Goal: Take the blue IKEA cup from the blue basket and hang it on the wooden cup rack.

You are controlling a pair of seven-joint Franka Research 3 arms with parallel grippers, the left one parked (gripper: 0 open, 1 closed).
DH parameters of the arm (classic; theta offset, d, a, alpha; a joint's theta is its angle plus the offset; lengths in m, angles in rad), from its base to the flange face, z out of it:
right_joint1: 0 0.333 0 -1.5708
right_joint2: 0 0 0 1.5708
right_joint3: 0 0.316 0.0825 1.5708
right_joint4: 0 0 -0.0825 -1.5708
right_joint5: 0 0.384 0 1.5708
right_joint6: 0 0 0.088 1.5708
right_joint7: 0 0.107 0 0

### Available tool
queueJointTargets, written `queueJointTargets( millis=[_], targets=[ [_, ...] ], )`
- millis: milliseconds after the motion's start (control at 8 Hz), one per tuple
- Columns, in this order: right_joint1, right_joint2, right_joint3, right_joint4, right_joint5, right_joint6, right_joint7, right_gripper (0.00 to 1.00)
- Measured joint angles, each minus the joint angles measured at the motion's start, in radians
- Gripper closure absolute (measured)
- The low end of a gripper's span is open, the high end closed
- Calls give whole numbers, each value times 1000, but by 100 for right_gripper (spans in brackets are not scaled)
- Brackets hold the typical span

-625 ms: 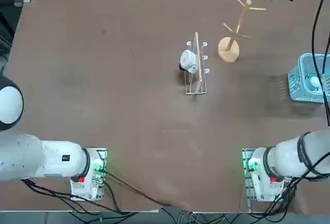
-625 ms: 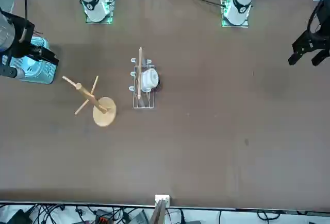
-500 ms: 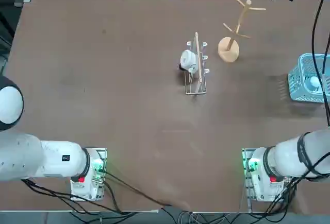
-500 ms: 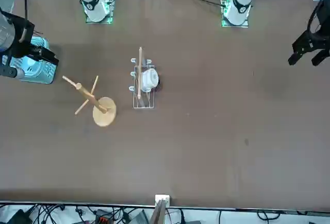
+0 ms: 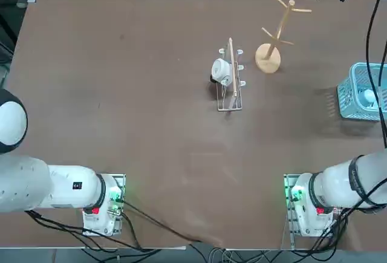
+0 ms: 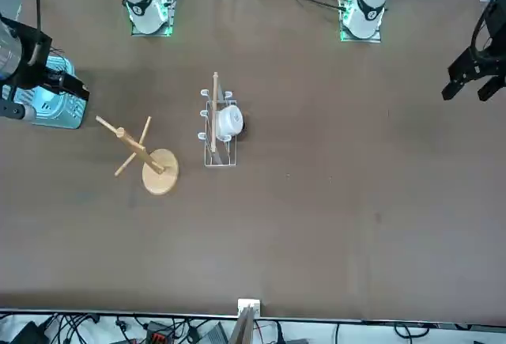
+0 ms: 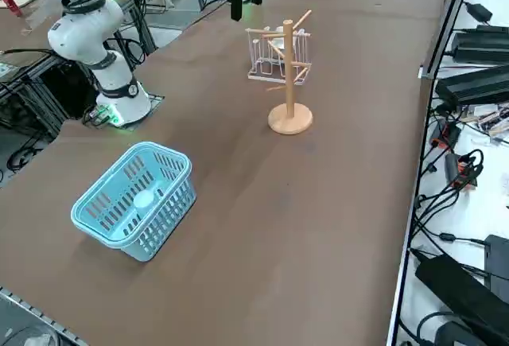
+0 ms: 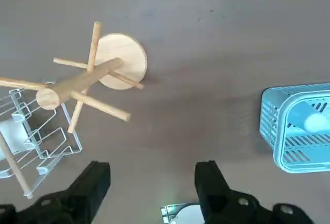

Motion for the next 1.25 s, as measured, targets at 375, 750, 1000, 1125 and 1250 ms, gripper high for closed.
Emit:
queueJointTargets(
  millis=[375,750,1000,1125,1250],
  targets=[
    [-37,17,-8,-2,-15,-11,-93,0],
    [-148,17,-15,-52,-72,-26,-241,0],
    [-193,-22,-16,-162,-151,106,-354,0],
    [-206,-68,-16,-257,-173,198,-397,0],
    [-238,-118,-17,-363,-180,295,-466,0]
  ],
)
